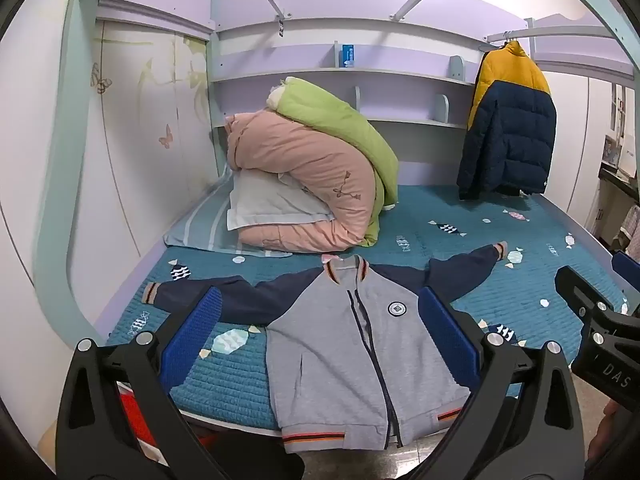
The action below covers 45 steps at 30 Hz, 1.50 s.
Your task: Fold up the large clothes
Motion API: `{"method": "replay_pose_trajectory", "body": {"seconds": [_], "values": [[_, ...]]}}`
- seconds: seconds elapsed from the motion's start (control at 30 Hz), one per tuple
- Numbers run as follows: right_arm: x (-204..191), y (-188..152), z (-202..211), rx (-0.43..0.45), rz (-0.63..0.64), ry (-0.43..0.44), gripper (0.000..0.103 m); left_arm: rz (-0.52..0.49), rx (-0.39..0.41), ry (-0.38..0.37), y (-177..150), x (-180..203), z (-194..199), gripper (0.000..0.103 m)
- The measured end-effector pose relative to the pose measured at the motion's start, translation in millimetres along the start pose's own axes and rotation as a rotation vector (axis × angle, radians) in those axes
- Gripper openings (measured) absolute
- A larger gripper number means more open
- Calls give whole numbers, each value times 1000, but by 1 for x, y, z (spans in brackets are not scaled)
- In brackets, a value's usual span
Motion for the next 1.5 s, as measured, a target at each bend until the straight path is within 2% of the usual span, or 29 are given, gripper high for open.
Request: {"method": "replay_pose_trajectory", "body": {"seconds": [1.5], "values": [[-1,-4,0,-6,-8,2,96,-5,-7,3,2,-2,-1,98]]}}
Point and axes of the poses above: each gripper's, at about its wrist camera, not at the fingertips, and z roughly against the way its jaws point, x to its right, y to its top, the point moved 9 cm from there along -z, roughly the way its jaws point, and after that the axes turned 13 degrees about -y, right-handed, at the moved point
